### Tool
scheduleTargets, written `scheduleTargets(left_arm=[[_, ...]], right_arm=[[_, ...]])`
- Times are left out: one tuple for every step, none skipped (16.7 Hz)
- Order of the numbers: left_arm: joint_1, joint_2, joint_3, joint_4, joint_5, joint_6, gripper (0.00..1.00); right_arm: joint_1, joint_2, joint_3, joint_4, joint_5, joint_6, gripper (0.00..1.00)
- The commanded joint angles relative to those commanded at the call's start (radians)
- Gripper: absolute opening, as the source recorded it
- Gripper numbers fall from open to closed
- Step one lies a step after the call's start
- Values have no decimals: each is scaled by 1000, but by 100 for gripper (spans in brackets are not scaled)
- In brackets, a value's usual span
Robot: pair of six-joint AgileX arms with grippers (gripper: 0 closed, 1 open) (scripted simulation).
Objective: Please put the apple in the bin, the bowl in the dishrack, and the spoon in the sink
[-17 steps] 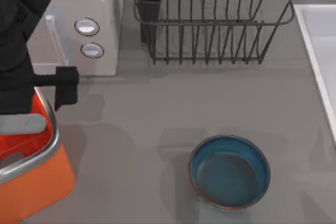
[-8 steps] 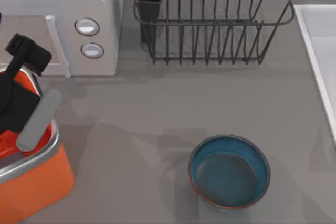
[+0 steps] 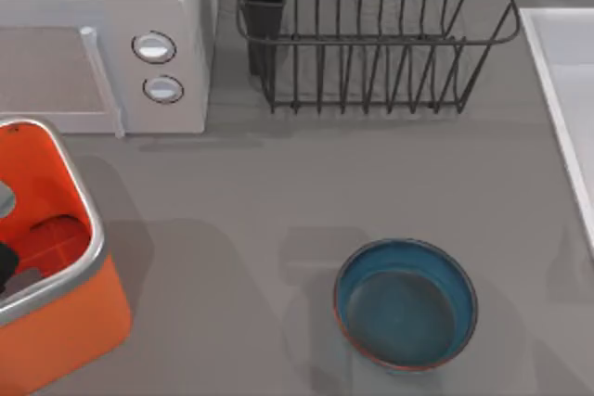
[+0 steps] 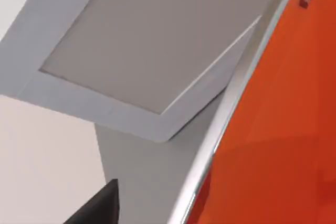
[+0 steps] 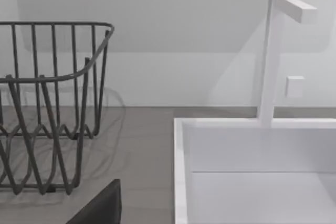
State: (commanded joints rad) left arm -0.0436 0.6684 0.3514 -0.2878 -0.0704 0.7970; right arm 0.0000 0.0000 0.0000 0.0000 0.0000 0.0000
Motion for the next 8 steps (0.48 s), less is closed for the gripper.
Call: scheduleTargets(left_arm=[[8, -84, -52, 41, 9, -123, 100], [15, -167, -99, 78, 17, -234, 100], [21, -248, -143, 113, 26, -336, 100], [26, -326, -184, 146, 34, -429, 100], [31, -398, -220, 176, 42, -511, 100], [34, -465, -253, 204, 49, -584, 100], [37, -525, -282, 228, 55, -647, 100], [40, -573, -305, 248, 60, -697, 100]], right_arm=[[0, 0, 0, 0, 0, 0, 100], [0, 0, 0, 0, 0, 0, 100], [0, 0, 0, 0, 0, 0, 100], [0, 0, 0, 0, 0, 0, 100], [0, 0, 0, 0, 0, 0, 100], [0, 0, 0, 0, 0, 0, 100], [0, 0, 0, 0, 0, 0, 100], [0, 0, 0, 0, 0, 0, 100]])
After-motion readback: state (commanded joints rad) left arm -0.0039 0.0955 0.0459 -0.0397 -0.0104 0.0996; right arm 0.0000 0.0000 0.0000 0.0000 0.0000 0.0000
